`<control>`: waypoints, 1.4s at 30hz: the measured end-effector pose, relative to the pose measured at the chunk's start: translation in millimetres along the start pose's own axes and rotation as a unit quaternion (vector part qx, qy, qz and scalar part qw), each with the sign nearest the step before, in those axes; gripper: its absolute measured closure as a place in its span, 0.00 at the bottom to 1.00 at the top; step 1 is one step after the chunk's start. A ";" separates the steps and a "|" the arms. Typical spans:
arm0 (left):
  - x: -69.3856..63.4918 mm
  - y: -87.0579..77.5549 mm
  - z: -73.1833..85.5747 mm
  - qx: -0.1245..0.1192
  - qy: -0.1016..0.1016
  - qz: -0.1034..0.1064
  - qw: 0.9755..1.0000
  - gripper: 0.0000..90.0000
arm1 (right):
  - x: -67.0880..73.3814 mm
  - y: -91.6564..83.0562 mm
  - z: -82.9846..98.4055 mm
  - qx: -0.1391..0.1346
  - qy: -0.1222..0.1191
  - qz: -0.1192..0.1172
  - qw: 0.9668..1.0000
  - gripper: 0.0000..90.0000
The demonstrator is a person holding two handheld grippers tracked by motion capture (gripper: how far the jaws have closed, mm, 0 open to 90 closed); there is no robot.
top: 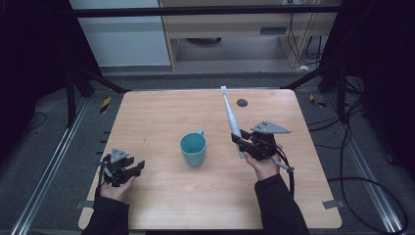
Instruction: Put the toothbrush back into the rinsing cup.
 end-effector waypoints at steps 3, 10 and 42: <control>0.0 -0.2 -0.1 -0.001 -0.001 0.000 1.000 0.57 | 4.2 3.3 -4.8 -0.010 0.004 0.001 1.000 0.74; -0.1 0.1 0.0 -0.001 0.000 0.000 1.000 0.57 | 17.4 13.6 -19.9 -0.034 0.017 0.000 0.999 0.74; 0.8 -0.4 -0.3 -0.002 -0.001 0.000 1.000 0.57 | 90.3 66.9 -43.3 -0.076 0.050 0.005 0.996 0.74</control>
Point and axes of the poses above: each handheld gripper's, and its own axes: y roughly forward along the jaws, z roughly out of its underside, x roughly to its left, the point moved 9 cm from there along y, roughly forward along the jaws, and after that the axes turned 12 degrees about z, right-handed, at the moved point
